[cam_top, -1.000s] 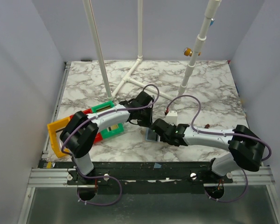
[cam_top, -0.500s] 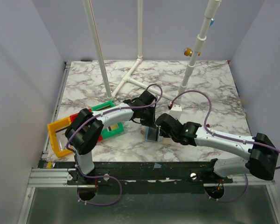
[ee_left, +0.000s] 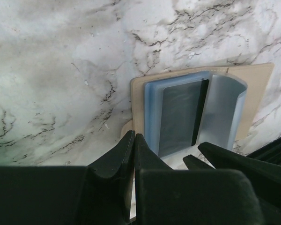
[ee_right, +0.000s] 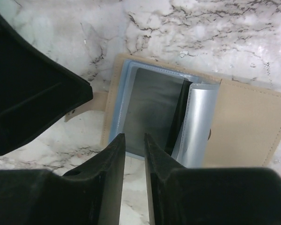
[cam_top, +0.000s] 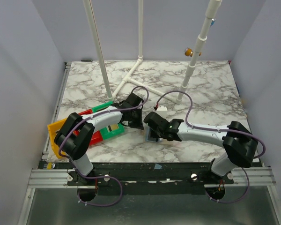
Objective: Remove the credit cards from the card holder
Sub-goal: Open the card holder at the center of the board.
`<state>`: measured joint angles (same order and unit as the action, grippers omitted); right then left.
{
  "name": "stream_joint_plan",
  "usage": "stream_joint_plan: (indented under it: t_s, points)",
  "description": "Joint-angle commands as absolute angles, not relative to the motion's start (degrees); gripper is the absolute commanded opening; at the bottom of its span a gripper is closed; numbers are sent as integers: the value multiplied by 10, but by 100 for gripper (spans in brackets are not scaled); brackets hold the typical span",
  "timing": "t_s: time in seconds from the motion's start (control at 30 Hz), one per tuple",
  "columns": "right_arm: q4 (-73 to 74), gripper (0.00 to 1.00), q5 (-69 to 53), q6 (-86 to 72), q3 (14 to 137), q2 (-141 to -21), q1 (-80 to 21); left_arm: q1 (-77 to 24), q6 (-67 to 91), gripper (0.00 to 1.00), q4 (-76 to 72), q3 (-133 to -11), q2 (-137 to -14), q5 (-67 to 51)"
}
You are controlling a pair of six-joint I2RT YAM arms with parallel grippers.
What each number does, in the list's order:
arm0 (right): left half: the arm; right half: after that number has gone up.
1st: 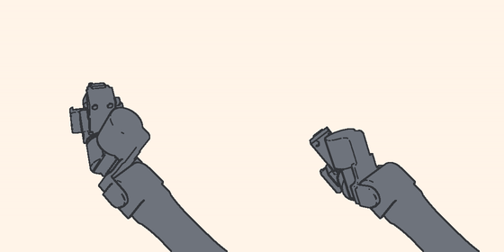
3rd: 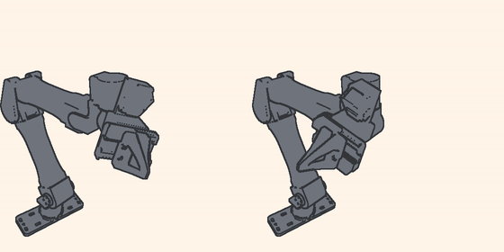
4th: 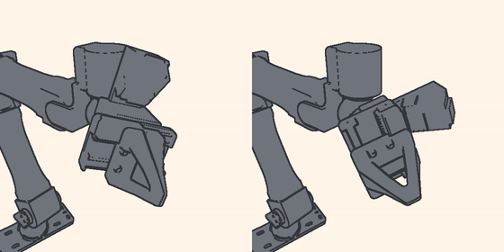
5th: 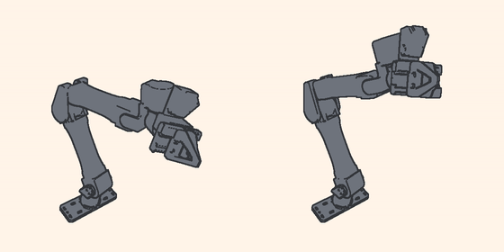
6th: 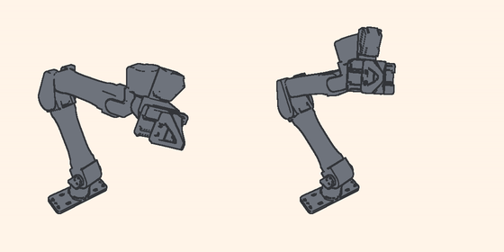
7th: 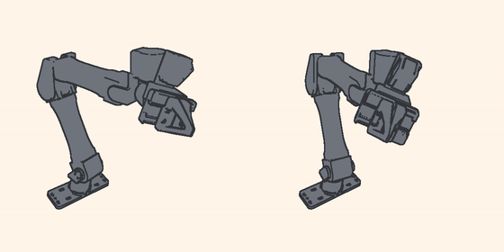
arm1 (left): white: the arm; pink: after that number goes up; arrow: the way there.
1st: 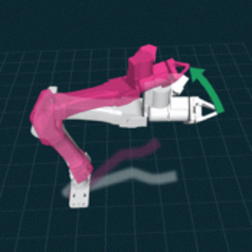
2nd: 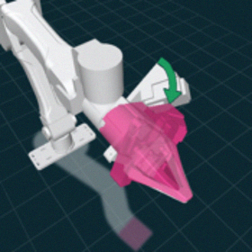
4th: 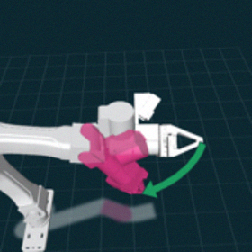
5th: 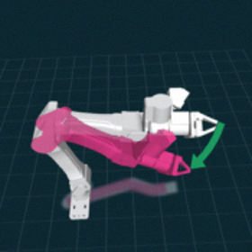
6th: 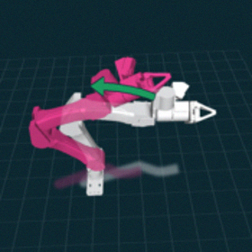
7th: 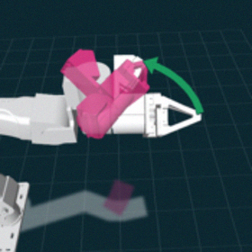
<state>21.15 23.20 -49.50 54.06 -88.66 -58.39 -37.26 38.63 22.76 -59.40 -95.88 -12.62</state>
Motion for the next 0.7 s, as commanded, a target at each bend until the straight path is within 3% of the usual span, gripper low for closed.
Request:
stream_joint_plan:
  t_s: [0.0,0.27,0.67]
  points:
    - [204,25,214,-511,531,-899,-573,-375,383,5,206,-571,-937,-128]
    - [220,24,229,-513,469,-846,-517,-376,367,5,218,-583,-926,-136]
    - [174,22,200,-483,426,-860,-470,-410,359,5,241,-623,-947,-135]
